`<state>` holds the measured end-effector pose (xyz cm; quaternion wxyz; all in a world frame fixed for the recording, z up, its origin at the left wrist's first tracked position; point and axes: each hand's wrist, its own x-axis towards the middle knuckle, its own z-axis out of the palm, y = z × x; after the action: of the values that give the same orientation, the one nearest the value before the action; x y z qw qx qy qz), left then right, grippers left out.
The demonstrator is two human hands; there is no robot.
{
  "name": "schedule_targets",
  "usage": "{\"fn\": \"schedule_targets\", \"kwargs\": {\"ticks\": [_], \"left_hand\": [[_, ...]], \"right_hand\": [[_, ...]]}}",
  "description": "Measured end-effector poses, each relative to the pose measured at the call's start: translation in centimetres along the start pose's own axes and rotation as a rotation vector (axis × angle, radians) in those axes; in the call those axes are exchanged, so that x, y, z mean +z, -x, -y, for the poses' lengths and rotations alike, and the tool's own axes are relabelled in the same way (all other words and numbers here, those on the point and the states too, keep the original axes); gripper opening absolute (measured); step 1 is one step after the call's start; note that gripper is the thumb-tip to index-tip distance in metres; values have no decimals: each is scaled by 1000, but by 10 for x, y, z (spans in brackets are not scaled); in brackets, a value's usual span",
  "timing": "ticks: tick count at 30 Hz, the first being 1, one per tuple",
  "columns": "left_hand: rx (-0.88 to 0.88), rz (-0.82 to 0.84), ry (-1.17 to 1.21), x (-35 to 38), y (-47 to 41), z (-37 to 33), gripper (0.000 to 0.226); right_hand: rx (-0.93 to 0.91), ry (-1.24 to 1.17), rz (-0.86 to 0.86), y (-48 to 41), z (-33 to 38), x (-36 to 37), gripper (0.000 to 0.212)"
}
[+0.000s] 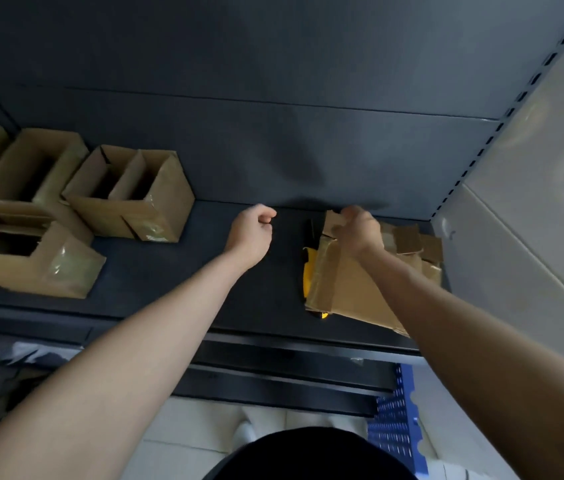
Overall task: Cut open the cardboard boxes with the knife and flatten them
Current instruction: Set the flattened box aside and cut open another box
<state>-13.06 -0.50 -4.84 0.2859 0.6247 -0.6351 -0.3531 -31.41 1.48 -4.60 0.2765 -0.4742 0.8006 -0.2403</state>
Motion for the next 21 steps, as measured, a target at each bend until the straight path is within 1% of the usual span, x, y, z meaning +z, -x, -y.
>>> {"fn": "schedule_targets", "kwargs": {"ticks": [2, 4, 6, 8, 10, 12, 14, 18, 19, 21], "left_hand": [[60, -114, -101, -26, 0, 11, 27], [109, -212, -225, -52, 1, 26, 26], [176, -298, -364, -76, 4, 41, 26], [241, -362, -523, -94, 6, 53, 32], [206, -364, -671, -108, 3, 64, 47], [102, -317, -747, -117, -3, 73, 61], [33, -264, -758, -124, -10, 81, 67], [22, -210, -729, -131, -21, 93, 65], [32, -207, -734, -132, -24, 94, 61], [27, -194, -736, -134, -29, 94, 52]], "right_hand": [[-78, 38, 122, 6, 15, 19, 38], [-115, 109, 227, 10, 22, 38, 38], [-108, 213, 312, 15, 25, 52, 39], [-84, 328, 337, 19, 23, 62, 29], [-40, 415, 307, 22, 21, 70, 20], [10, 478, 267, 22, 22, 75, 23], [67, 503, 244, 21, 22, 81, 27], [173, 456, 223, 15, 18, 91, 33], [218, 421, 205, 14, 17, 93, 38], [296, 381, 182, 14, 19, 97, 54]]}}
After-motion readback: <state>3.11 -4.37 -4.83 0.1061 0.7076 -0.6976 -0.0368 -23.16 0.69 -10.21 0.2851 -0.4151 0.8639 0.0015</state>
